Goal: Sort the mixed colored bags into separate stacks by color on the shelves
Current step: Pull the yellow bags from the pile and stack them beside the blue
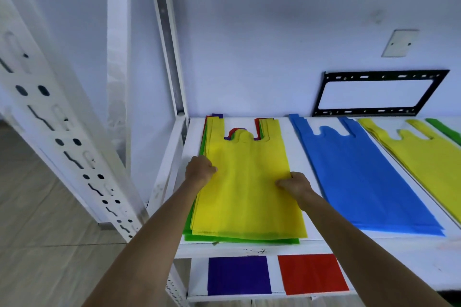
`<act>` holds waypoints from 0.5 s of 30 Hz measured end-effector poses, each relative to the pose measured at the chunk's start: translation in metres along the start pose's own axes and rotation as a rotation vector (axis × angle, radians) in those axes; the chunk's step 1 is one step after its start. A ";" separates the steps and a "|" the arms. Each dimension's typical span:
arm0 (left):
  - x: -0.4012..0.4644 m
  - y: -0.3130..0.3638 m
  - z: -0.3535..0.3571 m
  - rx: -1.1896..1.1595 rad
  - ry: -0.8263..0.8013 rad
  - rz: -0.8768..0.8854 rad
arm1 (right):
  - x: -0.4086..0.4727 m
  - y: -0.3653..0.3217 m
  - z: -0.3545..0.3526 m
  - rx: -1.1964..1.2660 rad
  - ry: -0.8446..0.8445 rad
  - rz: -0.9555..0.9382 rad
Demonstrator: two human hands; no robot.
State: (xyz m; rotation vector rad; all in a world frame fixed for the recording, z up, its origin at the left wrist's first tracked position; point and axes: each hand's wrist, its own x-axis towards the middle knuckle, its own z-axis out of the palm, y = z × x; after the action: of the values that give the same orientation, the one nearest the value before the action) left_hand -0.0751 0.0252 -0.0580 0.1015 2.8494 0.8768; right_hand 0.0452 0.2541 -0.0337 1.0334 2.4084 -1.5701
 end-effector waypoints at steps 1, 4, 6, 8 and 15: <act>0.000 0.003 0.000 -0.006 -0.004 -0.017 | -0.001 -0.002 -0.001 0.036 -0.026 0.010; 0.003 0.011 -0.001 -0.071 -0.037 -0.102 | -0.004 -0.005 -0.006 0.118 -0.139 0.036; 0.005 0.015 -0.001 -0.029 -0.100 -0.119 | -0.006 -0.005 -0.009 0.090 -0.180 0.039; 0.006 0.018 0.000 0.059 -0.171 -0.093 | -0.008 -0.004 -0.011 0.066 -0.188 0.023; -0.001 0.021 0.016 0.285 0.016 0.010 | -0.011 0.006 -0.010 0.110 -0.160 0.008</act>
State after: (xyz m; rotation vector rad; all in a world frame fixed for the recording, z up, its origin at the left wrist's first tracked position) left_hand -0.0706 0.0519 -0.0592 0.1426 2.9718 0.4689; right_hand 0.0599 0.2583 -0.0286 0.8948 2.2340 -1.7285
